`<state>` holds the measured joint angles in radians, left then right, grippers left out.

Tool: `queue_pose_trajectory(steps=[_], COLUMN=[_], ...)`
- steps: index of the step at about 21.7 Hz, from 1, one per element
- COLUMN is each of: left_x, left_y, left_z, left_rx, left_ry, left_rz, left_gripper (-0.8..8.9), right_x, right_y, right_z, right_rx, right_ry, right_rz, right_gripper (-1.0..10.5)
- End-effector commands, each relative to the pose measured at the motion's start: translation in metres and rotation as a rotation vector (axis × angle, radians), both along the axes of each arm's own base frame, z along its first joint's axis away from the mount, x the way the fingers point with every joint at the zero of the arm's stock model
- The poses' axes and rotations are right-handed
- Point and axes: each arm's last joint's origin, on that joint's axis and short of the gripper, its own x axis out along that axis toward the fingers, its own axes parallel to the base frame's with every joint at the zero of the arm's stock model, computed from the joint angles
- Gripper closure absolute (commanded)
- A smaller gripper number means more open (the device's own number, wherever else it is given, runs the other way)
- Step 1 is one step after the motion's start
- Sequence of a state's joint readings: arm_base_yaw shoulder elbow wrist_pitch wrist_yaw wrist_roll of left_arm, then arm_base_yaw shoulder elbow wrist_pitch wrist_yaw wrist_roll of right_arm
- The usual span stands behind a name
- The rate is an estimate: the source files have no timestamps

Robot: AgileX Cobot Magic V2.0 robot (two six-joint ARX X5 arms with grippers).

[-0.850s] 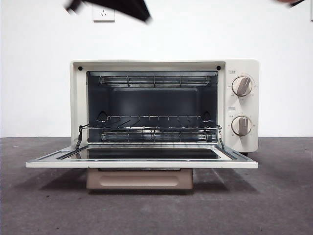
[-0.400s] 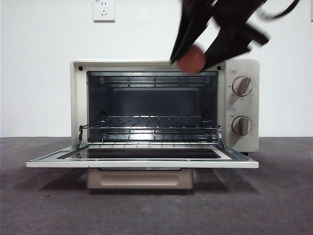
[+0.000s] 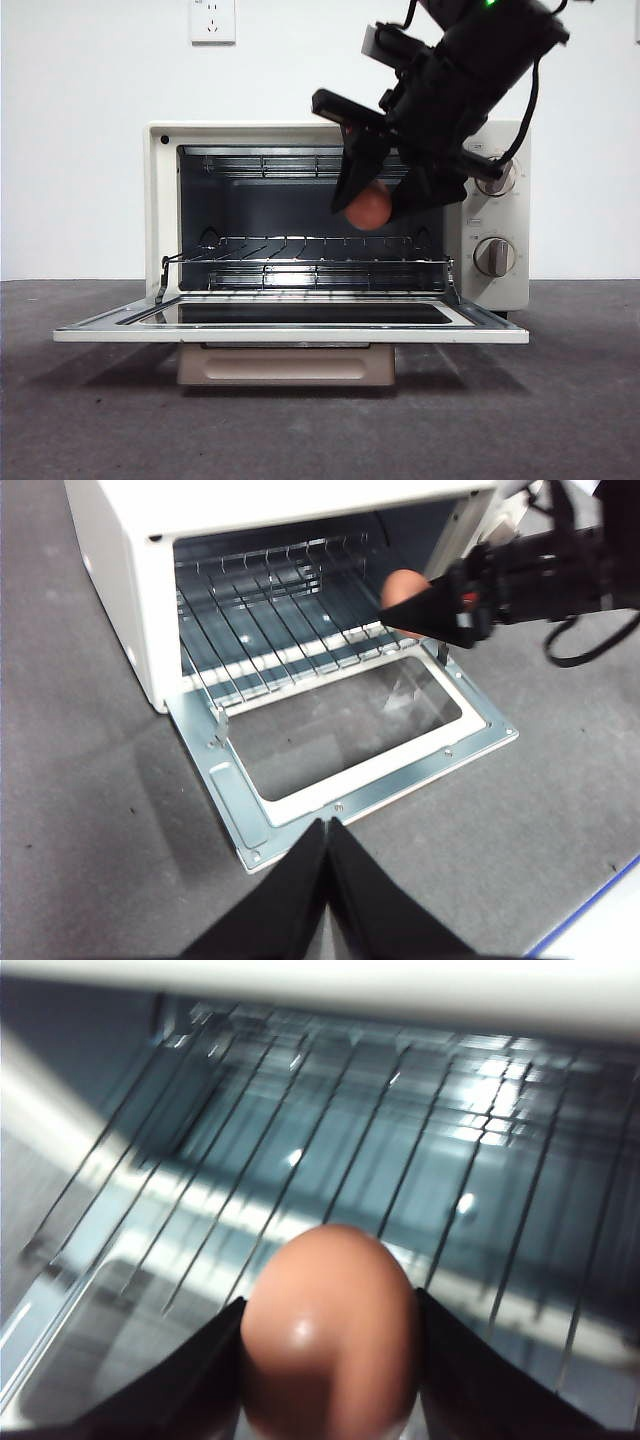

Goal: Eggoven

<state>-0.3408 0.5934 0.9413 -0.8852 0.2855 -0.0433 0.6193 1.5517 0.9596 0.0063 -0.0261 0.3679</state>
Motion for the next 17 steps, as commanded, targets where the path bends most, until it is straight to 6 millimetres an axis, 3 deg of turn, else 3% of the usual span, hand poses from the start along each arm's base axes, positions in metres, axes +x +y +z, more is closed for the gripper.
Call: queue_pose_trajectory(steps=[1, 8, 15, 17], left_x=[-0.001, -0.001, -0.001, -0.001], left_y=[0.000, 0.000, 0.000, 0.000], left_z=[0.004, 0.004, 0.004, 0.004], left_rx=[-0.008, -0.009, -0.009, -0.008], left_ry=[-0.020, -0.019, -0.019, -0.019], left_rz=[-0.001, -0.001, 0.000, -0.001], left_gripper=[8.07, 8.07, 8.07, 8.07], right_x=[0.008, 0.019, 0.019, 0.019], right_y=[0.007, 0.013, 0.013, 0.013], right_z=[-0.005, -0.024, -0.026, -0.026], right_rx=[0.025, 0.020, 0.003, 0.003], right_ry=[-0.013, -0.007, -0.010, -0.009], right_rz=[-0.004, -0.015, -0.030, -0.030], right_gripper=[9.4, 9.4, 9.4, 8.6])
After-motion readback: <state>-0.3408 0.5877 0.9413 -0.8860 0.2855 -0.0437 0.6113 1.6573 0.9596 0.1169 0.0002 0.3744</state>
